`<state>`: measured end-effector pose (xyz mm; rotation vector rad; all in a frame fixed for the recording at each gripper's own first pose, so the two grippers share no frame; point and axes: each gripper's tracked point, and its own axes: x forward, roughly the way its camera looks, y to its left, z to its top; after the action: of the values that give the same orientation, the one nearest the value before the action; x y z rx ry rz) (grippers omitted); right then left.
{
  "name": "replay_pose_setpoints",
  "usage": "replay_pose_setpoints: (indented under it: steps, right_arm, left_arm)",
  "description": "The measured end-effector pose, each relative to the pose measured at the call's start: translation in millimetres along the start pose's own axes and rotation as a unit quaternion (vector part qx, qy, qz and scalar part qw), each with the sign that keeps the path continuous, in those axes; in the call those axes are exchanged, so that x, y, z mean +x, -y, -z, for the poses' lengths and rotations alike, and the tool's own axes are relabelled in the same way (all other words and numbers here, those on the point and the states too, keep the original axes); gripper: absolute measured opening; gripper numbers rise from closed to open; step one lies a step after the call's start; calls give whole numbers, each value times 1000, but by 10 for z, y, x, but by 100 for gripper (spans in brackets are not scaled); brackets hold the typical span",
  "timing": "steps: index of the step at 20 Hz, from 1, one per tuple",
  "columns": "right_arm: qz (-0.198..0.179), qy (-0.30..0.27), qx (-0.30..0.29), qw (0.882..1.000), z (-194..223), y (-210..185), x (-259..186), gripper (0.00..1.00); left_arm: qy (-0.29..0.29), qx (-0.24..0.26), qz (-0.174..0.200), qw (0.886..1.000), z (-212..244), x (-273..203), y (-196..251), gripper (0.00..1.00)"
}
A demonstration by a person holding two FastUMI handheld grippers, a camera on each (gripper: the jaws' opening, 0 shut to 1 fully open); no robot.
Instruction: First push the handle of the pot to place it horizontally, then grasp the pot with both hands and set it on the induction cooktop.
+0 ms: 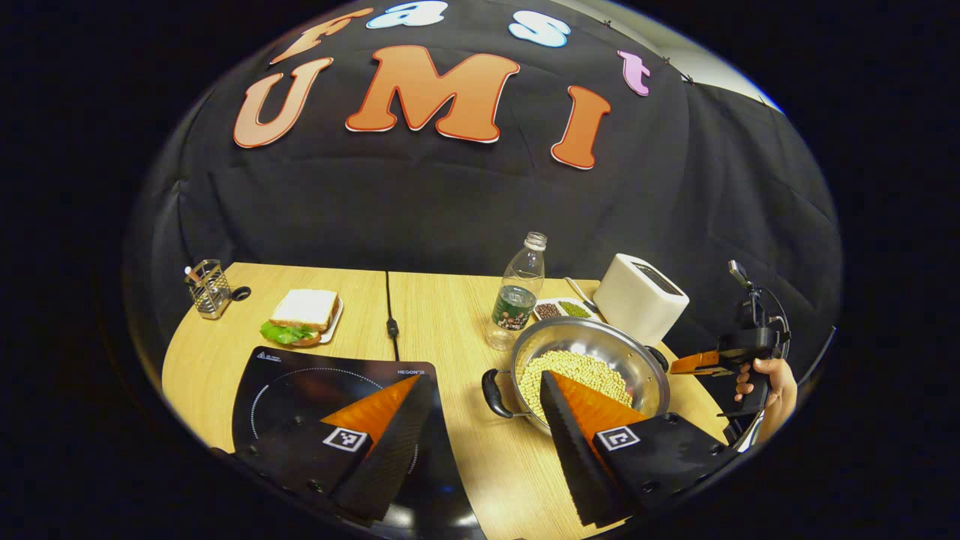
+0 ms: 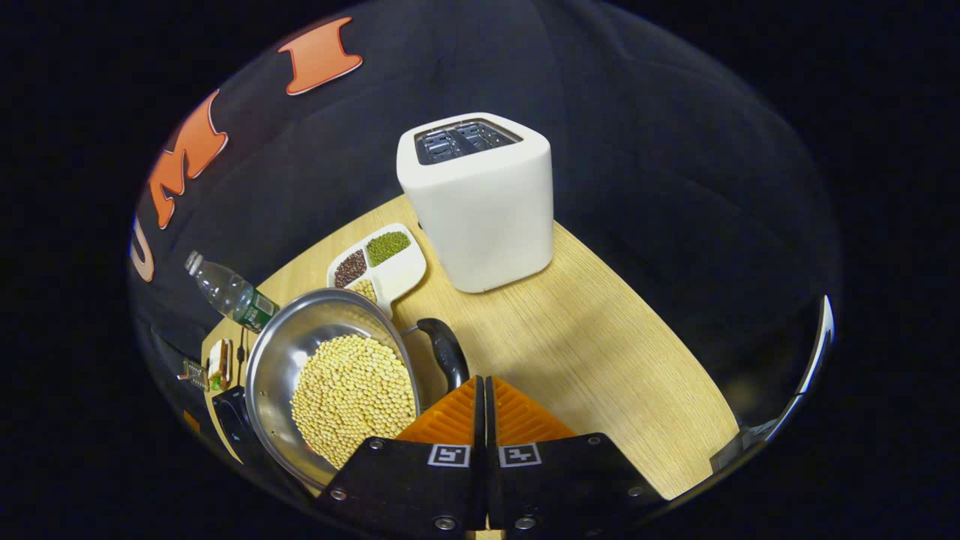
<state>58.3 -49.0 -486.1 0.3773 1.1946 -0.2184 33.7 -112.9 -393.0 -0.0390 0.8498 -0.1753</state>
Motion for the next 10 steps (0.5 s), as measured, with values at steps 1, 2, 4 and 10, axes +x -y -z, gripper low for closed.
replay_pose_setpoints:
  steps: [1,2,4,10]
  right_arm:
    - [-1,-3,-8,1000,35,-1,-15,0]
    - [-4,-9,-15,1000,73,-20,-42,0]
    - [-28,-9,-15,999,84,-164,-132,0]
    - [-55,17,-55,997,-57,-438,-255,16]
  left_arm:
    - [-5,-1,1,1000,3,36,23,96]
    - [-9,-1,2,1000,19,86,39,96]
    - [-14,8,3,1000,17,224,73,95]
    - [-72,34,2,997,238,668,229,94]
